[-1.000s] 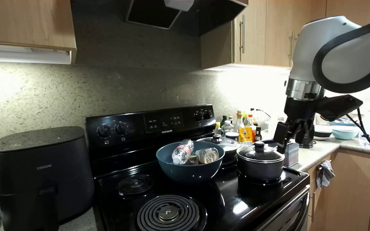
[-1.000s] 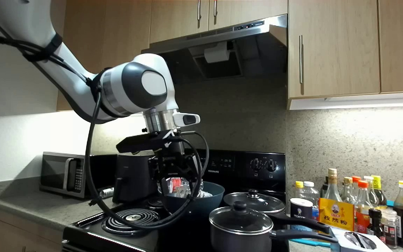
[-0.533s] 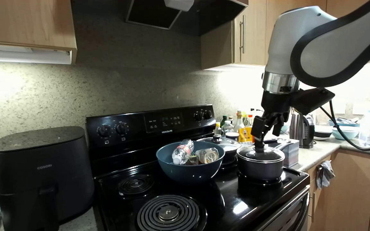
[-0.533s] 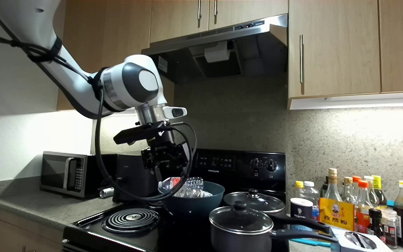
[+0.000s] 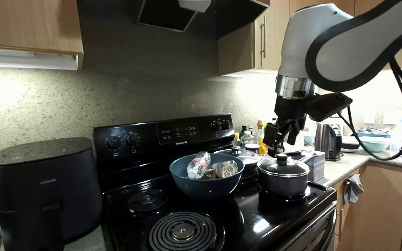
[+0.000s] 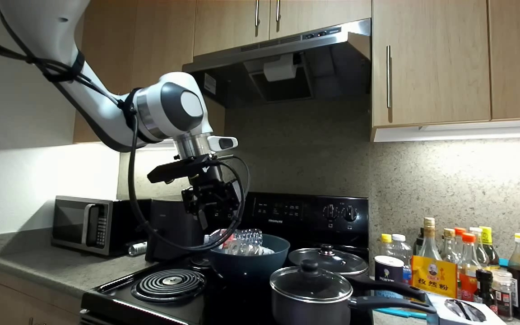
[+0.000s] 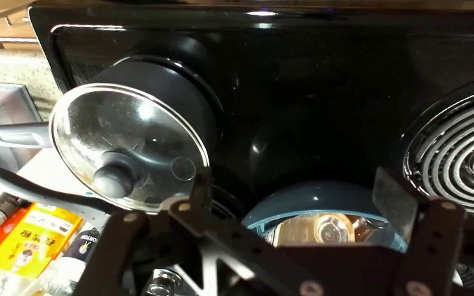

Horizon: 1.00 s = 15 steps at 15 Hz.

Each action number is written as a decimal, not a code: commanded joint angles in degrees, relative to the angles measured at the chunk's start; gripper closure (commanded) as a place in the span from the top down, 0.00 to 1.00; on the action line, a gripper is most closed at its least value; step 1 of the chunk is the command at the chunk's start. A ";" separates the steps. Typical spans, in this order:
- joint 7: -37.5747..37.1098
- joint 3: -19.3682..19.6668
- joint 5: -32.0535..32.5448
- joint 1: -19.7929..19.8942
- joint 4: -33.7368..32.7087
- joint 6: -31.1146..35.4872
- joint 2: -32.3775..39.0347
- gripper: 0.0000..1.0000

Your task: Remove the blue bowl from the stove and place it on the left side of the countertop

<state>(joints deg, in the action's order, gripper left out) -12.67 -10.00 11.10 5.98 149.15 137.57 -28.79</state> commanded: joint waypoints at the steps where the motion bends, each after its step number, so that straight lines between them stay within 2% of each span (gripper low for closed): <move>1: -3.75 -0.08 0.64 -0.17 -1.14 -0.07 1.34 1.00; 5: -14.32 -3.04 1.35 1.20 -7.39 -0.64 8.20 1.00; 9: -25.73 -6.50 10.35 2.96 -14.88 -3.81 15.66 1.00; 11: -30.26 -6.31 17.19 2.13 -17.62 -5.31 18.66 1.00; 12: -26.50 -3.32 12.98 -0.53 -14.20 -3.44 15.32 1.00; 15: -27.26 -2.24 13.70 -1.66 -15.28 -3.54 16.93 1.00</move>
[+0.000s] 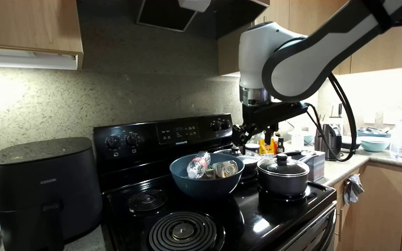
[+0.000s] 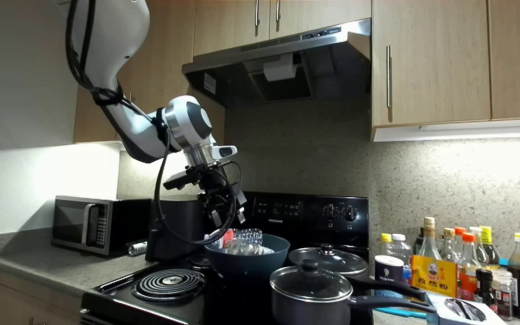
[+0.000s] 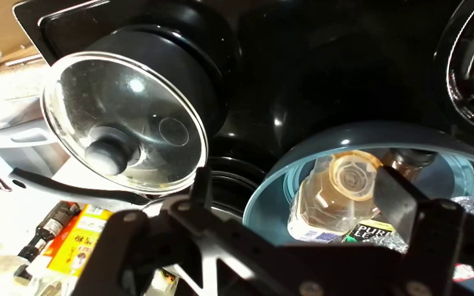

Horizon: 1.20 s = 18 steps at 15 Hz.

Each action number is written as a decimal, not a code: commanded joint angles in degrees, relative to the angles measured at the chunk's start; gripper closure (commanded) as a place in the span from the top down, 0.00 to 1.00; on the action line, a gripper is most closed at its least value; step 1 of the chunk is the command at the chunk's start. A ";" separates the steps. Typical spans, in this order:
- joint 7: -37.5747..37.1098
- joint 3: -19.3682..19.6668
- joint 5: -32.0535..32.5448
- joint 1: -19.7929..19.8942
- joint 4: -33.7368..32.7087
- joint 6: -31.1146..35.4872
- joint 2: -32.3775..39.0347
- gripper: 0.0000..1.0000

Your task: Remove the blue bowl from the stove and place it on the left side of the countertop

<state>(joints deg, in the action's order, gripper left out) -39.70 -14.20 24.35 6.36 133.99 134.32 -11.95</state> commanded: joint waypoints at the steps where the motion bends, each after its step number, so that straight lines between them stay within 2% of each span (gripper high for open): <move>1: -0.22 2.09 0.42 -2.10 -0.11 -0.28 -0.07 1.00; 4: -1.08 2.17 -0.64 -2.47 -1.63 -1.70 1.17 1.00; 6: -6.70 2.13 -0.52 -2.36 -5.20 -3.50 5.13 1.00; 9: -18.38 3.02 3.52 -2.36 -9.58 -3.24 10.32 1.00; 14: -33.66 7.84 10.72 -5.32 -15.61 -3.67 17.29 1.00; 18: -38.82 11.87 11.49 -7.56 -18.64 -5.15 21.17 1.00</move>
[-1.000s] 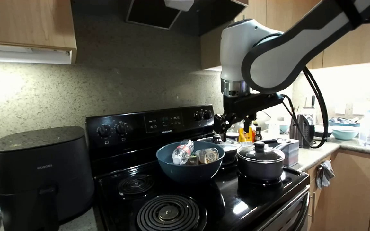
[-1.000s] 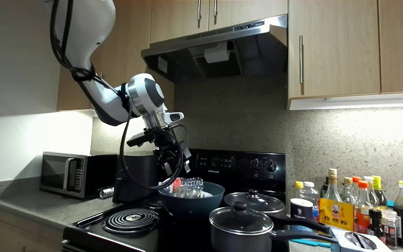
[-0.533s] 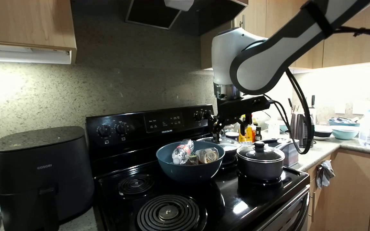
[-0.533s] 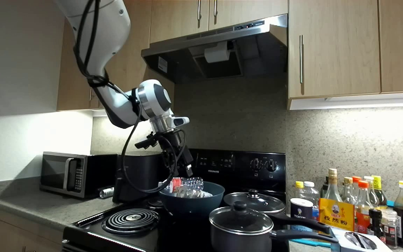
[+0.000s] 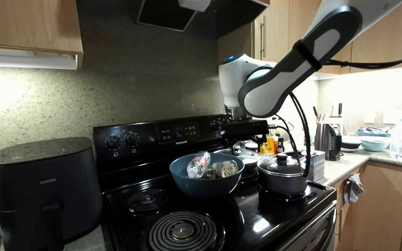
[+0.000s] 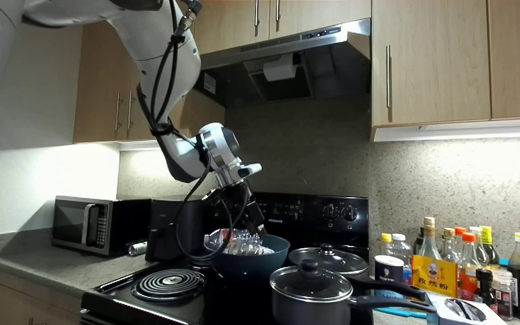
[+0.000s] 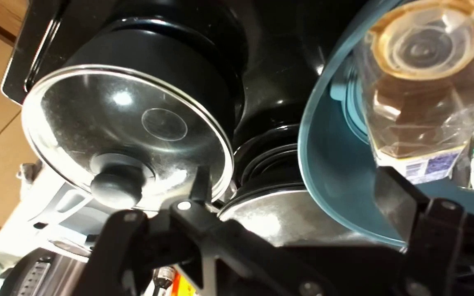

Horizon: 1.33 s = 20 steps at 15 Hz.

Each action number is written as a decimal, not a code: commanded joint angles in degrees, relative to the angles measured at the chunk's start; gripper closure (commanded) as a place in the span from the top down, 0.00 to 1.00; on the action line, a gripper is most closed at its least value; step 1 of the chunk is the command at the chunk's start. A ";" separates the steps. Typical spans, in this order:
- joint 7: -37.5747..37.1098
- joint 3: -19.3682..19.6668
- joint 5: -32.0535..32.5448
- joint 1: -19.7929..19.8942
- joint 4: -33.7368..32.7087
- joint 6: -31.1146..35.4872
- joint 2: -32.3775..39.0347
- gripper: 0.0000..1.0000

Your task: Remove the blue bowl from the stove and place it on the left side of the countertop

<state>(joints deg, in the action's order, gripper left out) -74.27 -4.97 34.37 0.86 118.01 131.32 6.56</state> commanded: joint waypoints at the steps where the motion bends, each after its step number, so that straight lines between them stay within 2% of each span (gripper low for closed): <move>1: -4.38 3.41 0.71 -2.41 -3.32 -2.83 3.53 1.00; 5: -1.77 5.22 -3.14 -2.99 -5.43 -4.55 6.69 1.00; 8: 2.85 5.40 -8.20 -2.46 -6.04 -2.88 8.87 1.00; 9: 4.76 5.40 -10.05 -2.34 -6.10 -2.42 9.47 0.75; 10: 6.29 5.47 -11.57 -2.35 -6.23 -2.44 9.89 0.74; 15: 12.68 6.00 -18.86 -2.29 -7.73 -3.61 11.35 0.39; 20: 16.61 6.34 -22.26 -2.48 -9.38 -3.53 12.17 0.08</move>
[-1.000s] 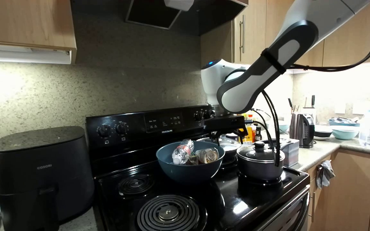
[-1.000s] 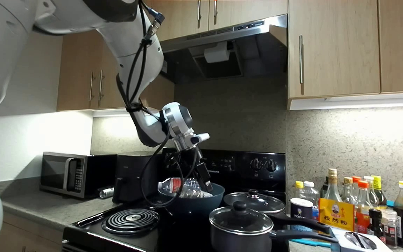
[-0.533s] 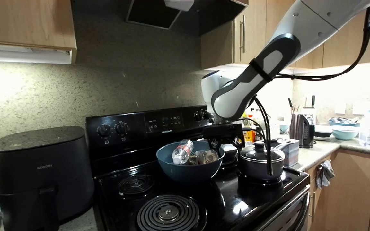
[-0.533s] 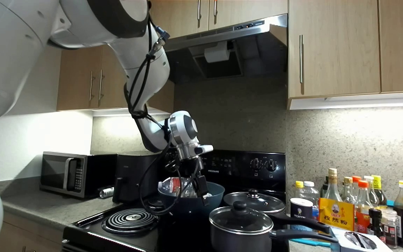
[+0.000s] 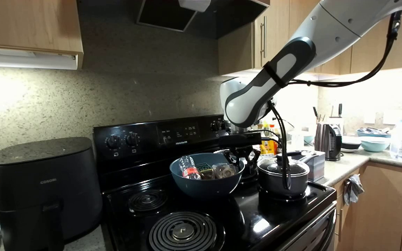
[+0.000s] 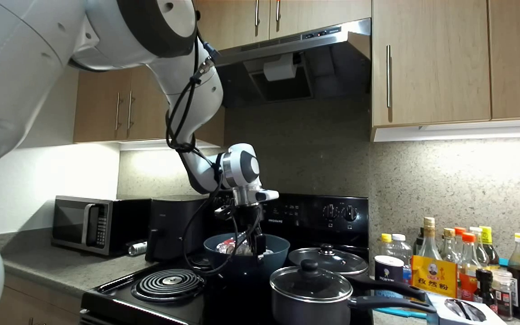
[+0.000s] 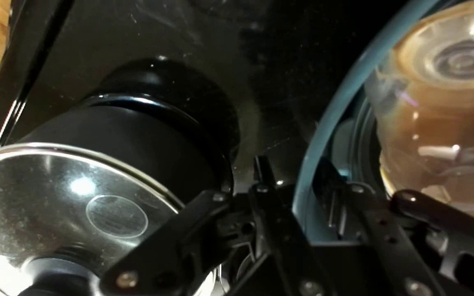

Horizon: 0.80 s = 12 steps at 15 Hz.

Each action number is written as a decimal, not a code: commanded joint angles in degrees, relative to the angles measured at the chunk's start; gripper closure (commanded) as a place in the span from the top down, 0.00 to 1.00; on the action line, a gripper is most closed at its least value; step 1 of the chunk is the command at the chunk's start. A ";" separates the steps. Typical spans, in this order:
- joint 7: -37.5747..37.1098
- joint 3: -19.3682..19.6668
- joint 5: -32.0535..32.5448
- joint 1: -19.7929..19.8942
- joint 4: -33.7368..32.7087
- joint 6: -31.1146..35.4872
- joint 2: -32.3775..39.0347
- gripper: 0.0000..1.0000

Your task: Remove the blue bowl from the stove and place it on the left side of the countertop

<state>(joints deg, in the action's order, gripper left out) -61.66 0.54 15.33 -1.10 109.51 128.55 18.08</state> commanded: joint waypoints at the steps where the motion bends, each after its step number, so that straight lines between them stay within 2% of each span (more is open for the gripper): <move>1: 4.78 0.80 -4.09 -0.44 -1.18 -0.87 0.84 0.02; 2: 5.31 0.89 -4.72 -0.46 -1.45 -0.91 1.01 0.00; 4: 5.80 1.22 -5.62 -0.51 -1.94 -1.03 1.23 0.03; 7: 6.77 1.17 -4.27 -1.71 -1.16 -0.50 -0.63 0.03; 12: 14.58 -1.22 -6.06 -3.41 0.42 2.66 -4.25 0.02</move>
<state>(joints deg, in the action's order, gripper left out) -53.37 0.65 11.19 -3.23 107.33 129.13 17.04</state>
